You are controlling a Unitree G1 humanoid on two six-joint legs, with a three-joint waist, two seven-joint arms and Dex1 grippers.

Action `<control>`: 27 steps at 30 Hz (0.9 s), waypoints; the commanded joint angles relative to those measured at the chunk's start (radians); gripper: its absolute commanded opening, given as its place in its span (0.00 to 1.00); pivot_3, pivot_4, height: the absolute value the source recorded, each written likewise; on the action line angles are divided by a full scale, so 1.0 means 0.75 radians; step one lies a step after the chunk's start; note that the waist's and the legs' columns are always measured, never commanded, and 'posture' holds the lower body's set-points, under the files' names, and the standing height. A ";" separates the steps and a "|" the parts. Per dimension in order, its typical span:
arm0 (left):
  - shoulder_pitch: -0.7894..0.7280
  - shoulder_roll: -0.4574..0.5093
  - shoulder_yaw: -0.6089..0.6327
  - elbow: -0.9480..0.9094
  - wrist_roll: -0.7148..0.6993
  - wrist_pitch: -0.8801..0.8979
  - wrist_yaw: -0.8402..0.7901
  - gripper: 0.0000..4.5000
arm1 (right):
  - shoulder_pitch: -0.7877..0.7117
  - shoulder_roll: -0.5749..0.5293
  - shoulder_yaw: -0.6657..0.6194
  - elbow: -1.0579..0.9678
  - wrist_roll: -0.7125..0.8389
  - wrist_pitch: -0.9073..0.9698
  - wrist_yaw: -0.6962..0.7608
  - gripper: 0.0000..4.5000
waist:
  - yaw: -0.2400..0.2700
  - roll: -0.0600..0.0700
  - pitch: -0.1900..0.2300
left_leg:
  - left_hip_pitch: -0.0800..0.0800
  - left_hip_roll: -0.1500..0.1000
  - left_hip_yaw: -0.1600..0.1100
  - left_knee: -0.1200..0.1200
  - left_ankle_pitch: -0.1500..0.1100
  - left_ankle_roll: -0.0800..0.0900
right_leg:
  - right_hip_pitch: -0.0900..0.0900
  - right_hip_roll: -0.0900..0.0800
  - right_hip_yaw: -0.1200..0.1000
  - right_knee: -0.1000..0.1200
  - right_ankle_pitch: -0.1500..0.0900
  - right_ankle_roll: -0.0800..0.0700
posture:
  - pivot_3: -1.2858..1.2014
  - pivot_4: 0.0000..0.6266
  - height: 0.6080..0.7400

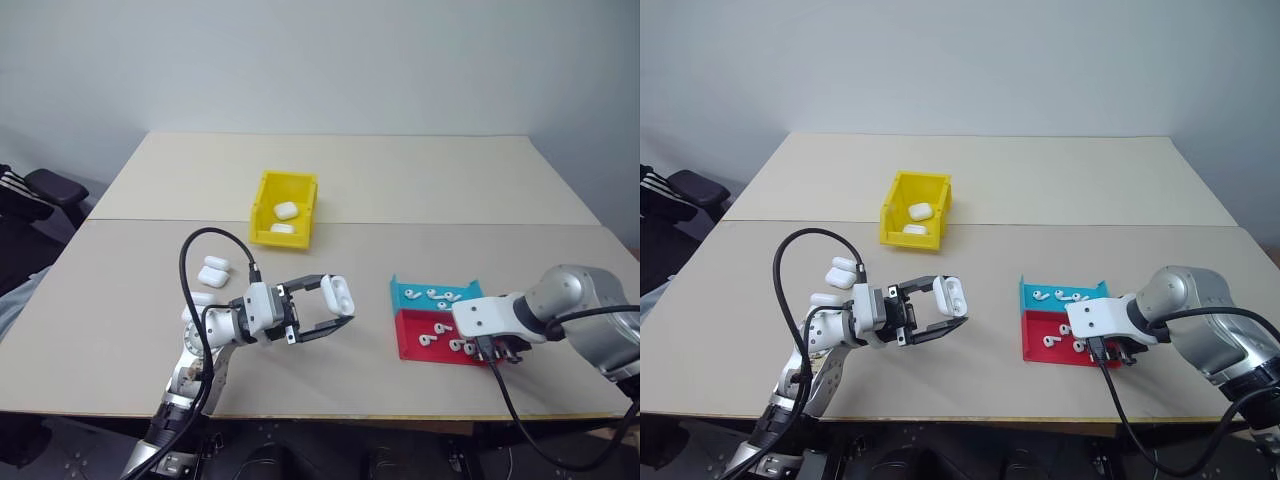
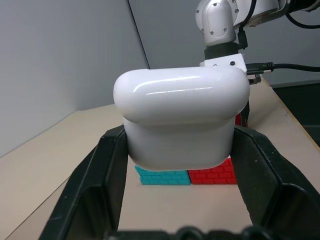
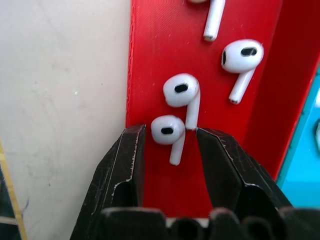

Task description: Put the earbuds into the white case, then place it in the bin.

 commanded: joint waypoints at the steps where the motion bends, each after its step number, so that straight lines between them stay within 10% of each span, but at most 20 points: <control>1: -0.006 0.014 -0.004 -0.038 0.006 0.016 0.034 0.62 | -0.012 -0.006 -0.017 -0.007 -0.014 0.004 0.003 0.45 | 0.000 0.000 0.000 | 0.000 0.000 0.000 0.000 0.000 0.000 | 0.000 0.000 0.000 0.000 0.000 0.000 | 0.52 0.24 1.00; 9: -0.016 0.022 -0.016 -0.027 0.005 0.012 0.050 0.62 | -0.010 -0.010 -0.017 -0.006 -0.014 0.006 0.019 0.45 | 0.000 0.000 0.000 | 0.000 0.000 0.000 0.000 0.000 0.000 | 0.000 0.000 0.000 0.000 0.000 0.000 | 0.52 0.24 1.00; 13: -0.012 0.029 -0.023 -0.029 0.019 0.027 0.072 0.62 | -0.002 -0.013 -0.023 -0.010 -0.012 0.006 0.019 0.24 | 0.000 0.000 0.000 | 0.000 0.000 0.000 0.000 0.000 0.000 | 0.000 0.000 0.000 0.000 0.000 0.000 | 0.52 0.24 1.00; 27: -0.022 0.045 -0.018 -0.032 0.019 0.042 0.085 0.62 | -0.016 -0.021 -0.078 -0.033 0.005 0.042 -0.027 0.24 | 0.000 0.000 0.000 | 0.000 0.000 0.000 0.000 0.000 0.000 | 0.000 0.000 0.000 0.000 0.000 0.000 | 0.52 0.24 1.00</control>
